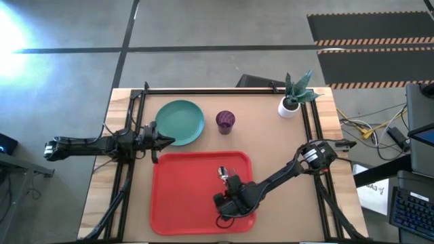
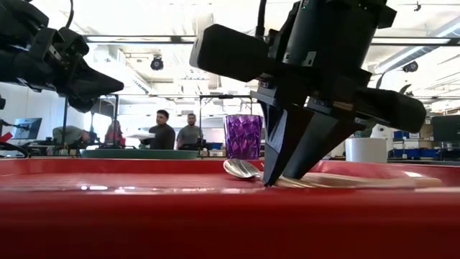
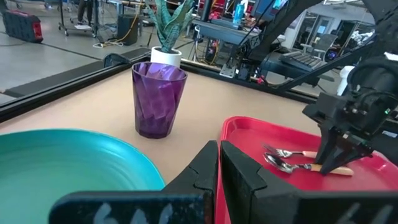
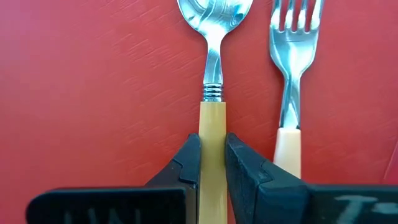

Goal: Pick and place plate/cup/fork/spoon on tray
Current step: Put the orange spoon on the red serving tray to the left of the orange fork

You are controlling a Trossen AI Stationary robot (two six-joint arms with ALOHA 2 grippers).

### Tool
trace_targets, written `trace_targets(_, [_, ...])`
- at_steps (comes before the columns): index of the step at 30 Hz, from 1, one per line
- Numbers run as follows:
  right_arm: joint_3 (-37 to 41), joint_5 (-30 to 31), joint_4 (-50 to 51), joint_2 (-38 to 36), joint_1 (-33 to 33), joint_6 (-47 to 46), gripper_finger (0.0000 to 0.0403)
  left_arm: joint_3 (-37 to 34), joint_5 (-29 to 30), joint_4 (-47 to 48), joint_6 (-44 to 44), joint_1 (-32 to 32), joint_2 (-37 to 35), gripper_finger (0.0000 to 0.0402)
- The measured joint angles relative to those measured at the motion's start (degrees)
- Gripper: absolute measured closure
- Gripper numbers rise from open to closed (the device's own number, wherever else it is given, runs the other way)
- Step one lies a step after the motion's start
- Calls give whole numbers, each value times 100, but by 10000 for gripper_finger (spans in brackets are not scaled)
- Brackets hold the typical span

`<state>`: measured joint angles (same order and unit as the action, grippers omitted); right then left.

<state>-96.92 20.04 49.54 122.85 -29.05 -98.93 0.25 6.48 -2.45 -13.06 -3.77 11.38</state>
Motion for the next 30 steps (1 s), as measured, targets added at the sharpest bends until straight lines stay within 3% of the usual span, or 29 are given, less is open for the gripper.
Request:
trace_targets(6, [-131, -37, 47, 7, -62, 49, 368, 0, 0, -8, -1, 0, 13, 402])
trace_targets(15, [-188, -81, 87, 13, -71, 164, 325, 0, 0, -7, 0, 0, 22, 402])
trace_targets(30, [-197, 102, 110, -257, -71, 527, 310, 0, 0, -7, 0, -2, 22, 402])
